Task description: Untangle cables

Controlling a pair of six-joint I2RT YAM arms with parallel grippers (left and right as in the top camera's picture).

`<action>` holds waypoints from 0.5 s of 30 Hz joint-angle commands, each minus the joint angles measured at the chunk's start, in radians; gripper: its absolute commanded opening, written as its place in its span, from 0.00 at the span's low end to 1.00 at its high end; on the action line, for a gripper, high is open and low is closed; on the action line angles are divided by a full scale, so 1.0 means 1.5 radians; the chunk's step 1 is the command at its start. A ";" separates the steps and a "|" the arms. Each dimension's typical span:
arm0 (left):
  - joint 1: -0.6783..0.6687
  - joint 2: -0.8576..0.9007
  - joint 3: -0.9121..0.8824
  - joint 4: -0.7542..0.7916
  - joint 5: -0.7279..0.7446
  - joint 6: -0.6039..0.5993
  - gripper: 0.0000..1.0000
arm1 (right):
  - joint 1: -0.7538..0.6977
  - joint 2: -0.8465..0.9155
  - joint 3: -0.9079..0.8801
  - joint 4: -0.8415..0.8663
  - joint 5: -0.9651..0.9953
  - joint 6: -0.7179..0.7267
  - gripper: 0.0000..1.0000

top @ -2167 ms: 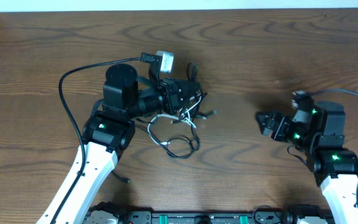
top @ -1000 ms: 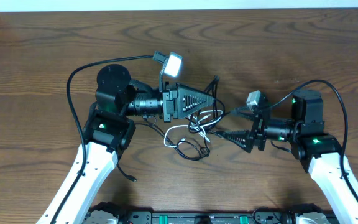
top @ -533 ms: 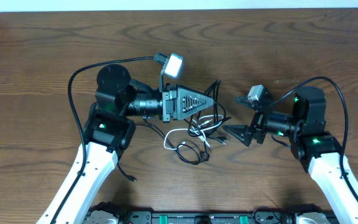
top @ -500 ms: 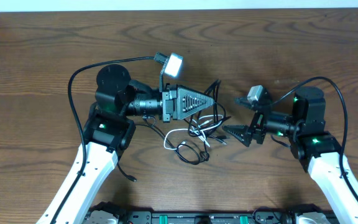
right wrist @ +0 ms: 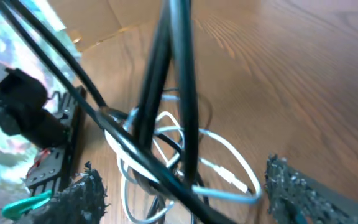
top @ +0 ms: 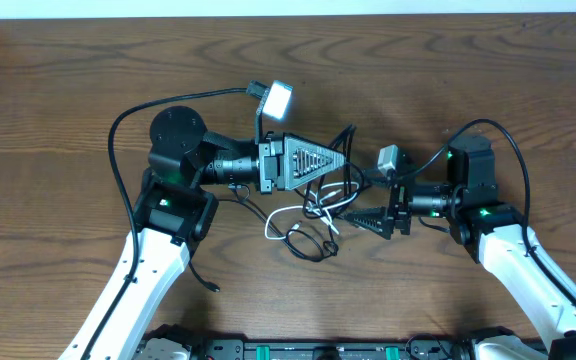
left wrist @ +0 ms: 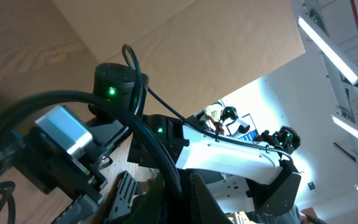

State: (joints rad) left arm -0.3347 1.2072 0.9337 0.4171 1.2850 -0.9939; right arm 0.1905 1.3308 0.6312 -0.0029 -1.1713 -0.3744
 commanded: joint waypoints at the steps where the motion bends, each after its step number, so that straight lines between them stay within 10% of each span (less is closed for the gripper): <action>1: 0.003 -0.004 0.013 0.008 0.016 -0.004 0.08 | 0.005 0.001 0.002 0.002 -0.058 -0.005 0.56; 10: 0.003 -0.004 0.013 0.008 0.008 0.050 0.08 | 0.004 0.001 0.002 -0.099 -0.059 0.016 0.01; 15: 0.008 -0.003 0.013 0.004 -0.035 0.149 0.08 | 0.003 0.000 0.002 -0.174 -0.076 0.058 0.01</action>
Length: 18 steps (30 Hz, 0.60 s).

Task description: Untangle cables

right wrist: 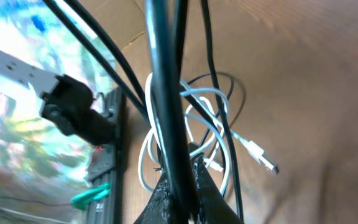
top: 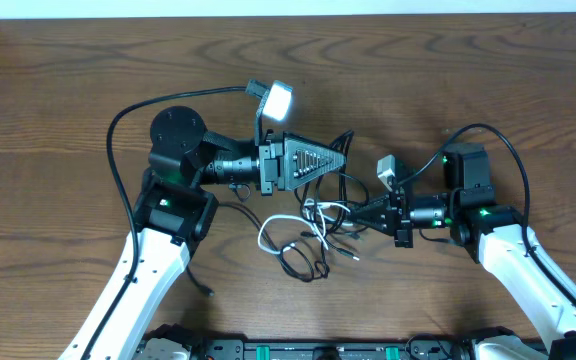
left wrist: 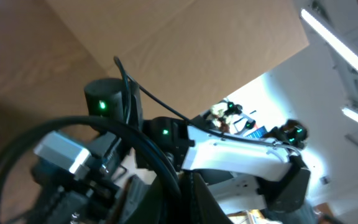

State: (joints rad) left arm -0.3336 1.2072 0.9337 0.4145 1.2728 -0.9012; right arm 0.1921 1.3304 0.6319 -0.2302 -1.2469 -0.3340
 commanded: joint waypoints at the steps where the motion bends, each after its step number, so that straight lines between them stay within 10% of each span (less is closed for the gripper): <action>1: 0.010 -0.003 0.013 0.001 -0.037 0.112 0.08 | 0.000 0.001 0.002 -0.045 -0.029 0.031 0.01; 18: 0.191 0.001 0.013 -0.330 -0.412 0.257 0.09 | -0.504 -0.052 0.002 -0.082 0.011 0.190 0.01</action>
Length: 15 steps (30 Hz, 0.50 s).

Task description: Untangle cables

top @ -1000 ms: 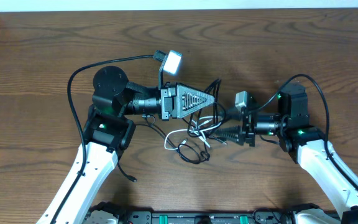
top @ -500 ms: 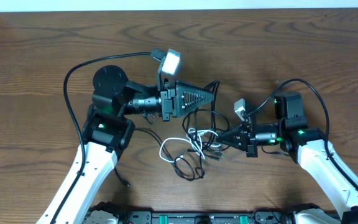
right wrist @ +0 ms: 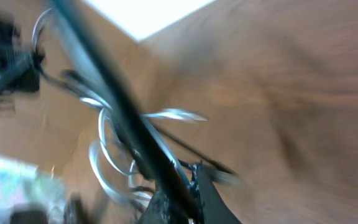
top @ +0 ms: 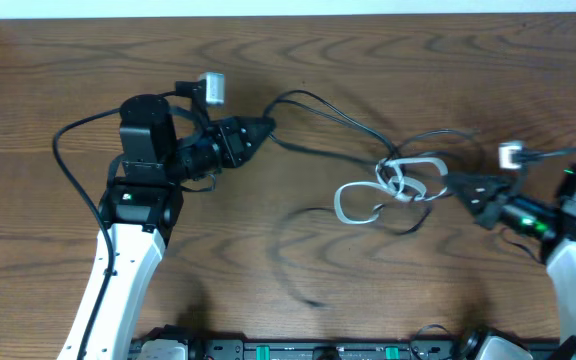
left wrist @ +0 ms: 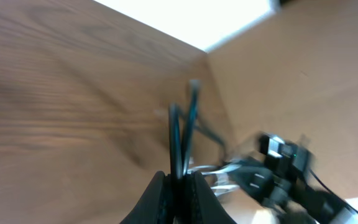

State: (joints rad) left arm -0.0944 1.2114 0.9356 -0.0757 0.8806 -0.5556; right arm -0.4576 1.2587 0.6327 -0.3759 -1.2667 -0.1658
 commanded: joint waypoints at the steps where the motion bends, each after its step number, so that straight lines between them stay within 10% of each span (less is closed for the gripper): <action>1: 0.034 -0.002 0.012 -0.015 -0.195 0.036 0.09 | -0.089 -0.004 0.001 0.020 0.022 0.091 0.01; 9: 0.035 -0.002 0.012 -0.136 -0.541 0.048 0.17 | -0.144 -0.004 0.001 0.021 0.028 0.103 0.01; 12: 0.035 -0.002 0.012 -0.162 -0.563 0.048 0.17 | -0.145 -0.004 0.001 0.019 0.084 0.131 0.01; 15: 0.033 0.000 0.012 -0.179 -0.463 0.041 0.39 | -0.136 -0.004 0.001 0.014 0.026 0.140 0.01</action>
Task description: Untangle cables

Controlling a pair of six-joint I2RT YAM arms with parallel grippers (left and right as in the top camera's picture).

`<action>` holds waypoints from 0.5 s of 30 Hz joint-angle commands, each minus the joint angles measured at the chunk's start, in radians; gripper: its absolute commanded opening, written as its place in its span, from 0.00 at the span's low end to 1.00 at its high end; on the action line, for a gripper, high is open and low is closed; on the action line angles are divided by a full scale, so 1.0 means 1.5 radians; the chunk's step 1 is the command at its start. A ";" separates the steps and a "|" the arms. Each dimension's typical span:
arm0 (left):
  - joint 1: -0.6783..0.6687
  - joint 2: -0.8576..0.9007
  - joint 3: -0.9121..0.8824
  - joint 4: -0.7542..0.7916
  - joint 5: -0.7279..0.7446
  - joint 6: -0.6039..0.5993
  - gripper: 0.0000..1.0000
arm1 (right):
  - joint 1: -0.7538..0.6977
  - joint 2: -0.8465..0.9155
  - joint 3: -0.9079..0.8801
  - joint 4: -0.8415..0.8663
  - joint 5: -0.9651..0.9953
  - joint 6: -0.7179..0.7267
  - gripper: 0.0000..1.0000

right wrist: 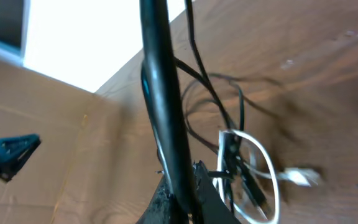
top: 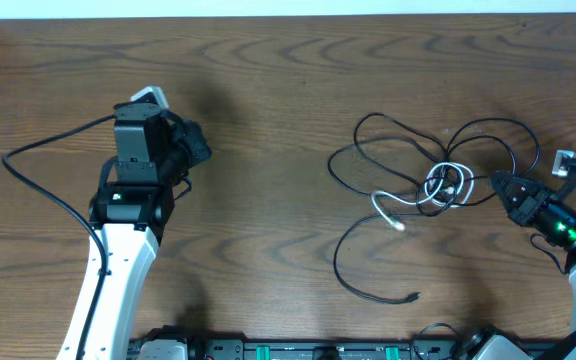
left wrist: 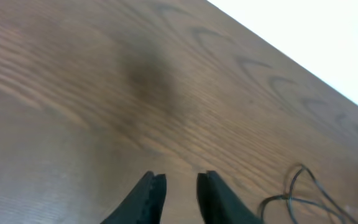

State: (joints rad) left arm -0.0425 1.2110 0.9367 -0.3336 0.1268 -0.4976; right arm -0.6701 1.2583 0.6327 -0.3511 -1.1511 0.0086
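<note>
A black cable (top: 408, 140) lies in loose loops on the right half of the wooden table, knotted with a white cable (top: 438, 190) at its middle. One black end trails to the front (top: 408, 297). My right gripper (top: 498, 183) is shut on the black cable just right of the knot. The right wrist view shows the thick black strand (right wrist: 160, 93) rising from the closed right gripper (right wrist: 180, 180), with the white cable (right wrist: 263, 168) beyond. My left gripper (top: 203, 150) is far to the left, open and holding nothing. In its own view the left gripper (left wrist: 180, 180) shows a gap over bare wood.
The wooden table (top: 268, 80) stretches between the two arms. A black cable loop (left wrist: 297, 186) shows at the lower right of the left wrist view. The left arm's own supply cable (top: 38, 170) curves off to the left.
My left gripper has let go of the black cable, now stands open and sits farther left. The cable bundle has dropped slack onto the table's right half. My right gripper keeps its hold.
Both grippers were at the table's middle over the tangle, the left shut on black cable, the right open around strands. Then the right was shut on a black strand. Then the arms stood far apart with the cables stretched between them. Now only the right holds.
</note>
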 commanded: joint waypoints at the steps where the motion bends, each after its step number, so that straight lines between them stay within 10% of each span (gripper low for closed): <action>1: -0.002 0.003 0.011 -0.006 0.096 0.003 0.45 | 0.013 -0.004 0.001 -0.003 -0.082 0.018 0.01; 9: -0.035 0.066 0.011 0.054 0.592 0.261 0.81 | 0.159 -0.004 0.001 0.016 -0.234 -0.099 0.01; 15: -0.068 0.116 0.011 0.049 0.581 0.314 0.81 | 0.221 -0.004 0.001 0.102 -0.234 0.023 0.01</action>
State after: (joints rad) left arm -0.1219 1.3518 0.9367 -0.2611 0.8932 -0.1413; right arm -0.3656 1.2583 0.6315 -0.2512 -1.4326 -0.0681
